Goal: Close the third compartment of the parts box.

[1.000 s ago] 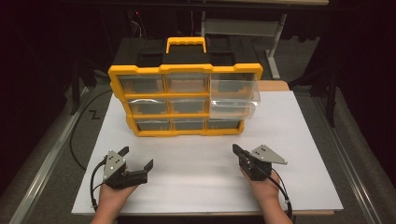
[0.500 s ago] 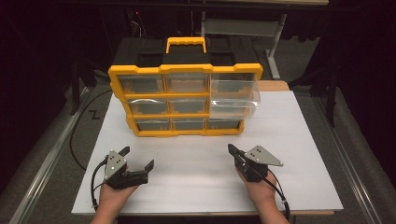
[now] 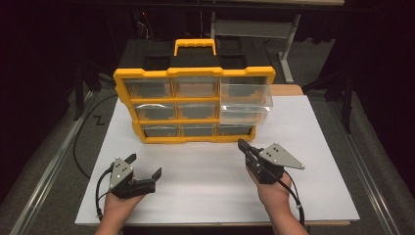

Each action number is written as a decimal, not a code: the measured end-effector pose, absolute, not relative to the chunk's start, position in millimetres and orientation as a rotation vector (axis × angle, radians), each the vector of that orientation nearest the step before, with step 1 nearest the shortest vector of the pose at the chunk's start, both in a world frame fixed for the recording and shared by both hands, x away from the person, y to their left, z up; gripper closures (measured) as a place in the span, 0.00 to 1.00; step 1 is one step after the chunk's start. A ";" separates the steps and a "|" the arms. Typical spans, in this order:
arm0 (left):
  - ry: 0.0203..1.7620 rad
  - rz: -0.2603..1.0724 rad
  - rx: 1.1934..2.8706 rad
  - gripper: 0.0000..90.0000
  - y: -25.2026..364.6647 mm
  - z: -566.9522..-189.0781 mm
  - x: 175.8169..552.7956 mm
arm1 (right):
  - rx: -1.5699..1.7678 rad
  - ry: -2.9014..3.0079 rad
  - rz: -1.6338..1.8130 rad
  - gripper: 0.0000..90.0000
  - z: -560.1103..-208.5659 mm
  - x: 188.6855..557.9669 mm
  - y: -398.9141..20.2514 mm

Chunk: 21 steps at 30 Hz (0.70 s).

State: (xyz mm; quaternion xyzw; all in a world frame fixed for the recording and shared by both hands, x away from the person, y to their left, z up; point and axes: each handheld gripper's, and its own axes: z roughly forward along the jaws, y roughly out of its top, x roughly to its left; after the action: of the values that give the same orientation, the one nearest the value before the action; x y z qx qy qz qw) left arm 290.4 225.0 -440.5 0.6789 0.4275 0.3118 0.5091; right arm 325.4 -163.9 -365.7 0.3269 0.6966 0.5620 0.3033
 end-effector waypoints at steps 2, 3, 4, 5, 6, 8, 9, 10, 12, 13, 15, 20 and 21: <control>1.025 0.750 1.633 0.01 224.4 -440.3 290.3 | 0.857 1.837 1.493 1.00 -359.7 325.0 -163.3; 1.024 0.750 1.634 0.01 224.3 -440.3 290.2 | 0.856 1.831 1.495 1.00 -356.6 324.9 -163.3; 1.022 0.752 1.639 0.01 224.3 -440.1 290.1 | 0.858 1.828 1.499 1.00 -354.2 324.6 -163.3; 1.020 0.753 1.640 0.01 224.1 -440.1 290.1 | 0.855 1.823 1.501 1.00 -351.1 324.5 -163.3; 1.020 0.753 1.641 0.01 224.0 -440.0 290.0 | 0.850 1.816 1.496 1.00 -347.0 324.3 -163.3; 1.018 0.752 1.642 0.01 223.9 -440.0 289.9 | 0.842 1.804 1.501 1.00 -340.4 324.0 -163.2; 1.018 0.752 1.642 0.01 223.9 -439.9 289.9 | 0.841 1.799 1.506 1.00 -337.0 323.6 -162.9; 1.020 0.751 1.636 0.01 223.7 -440.0 289.8 | 0.836 1.795 1.506 1.00 -334.5 323.4 -162.7; 1.020 0.753 1.635 0.01 223.9 -439.9 289.8 | 0.829 1.783 1.512 1.00 -327.2 322.5 -161.9; 1.021 0.753 1.635 0.01 224.1 -439.8 289.8 | 0.826 1.780 1.513 1.00 -324.8 322.4 -161.5; 1.021 0.753 1.635 0.01 224.2 -439.8 289.9 | 0.812 1.770 1.517 1.00 -318.0 322.4 -160.5; 1.021 0.754 1.635 0.01 224.0 -439.9 289.8 | 0.791 1.754 1.524 1.00 -303.8 322.0 -157.0; 1.021 0.754 1.636 0.01 224.1 -439.9 289.8 | 0.785 1.750 1.521 1.00 -300.7 322.2 -156.4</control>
State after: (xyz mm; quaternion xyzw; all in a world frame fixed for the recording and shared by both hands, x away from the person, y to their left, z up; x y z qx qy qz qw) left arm 289.8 224.1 -439.9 0.6794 0.4240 0.3133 0.5104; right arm 322.2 -156.4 -300.7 0.3015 0.6723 0.5843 0.3403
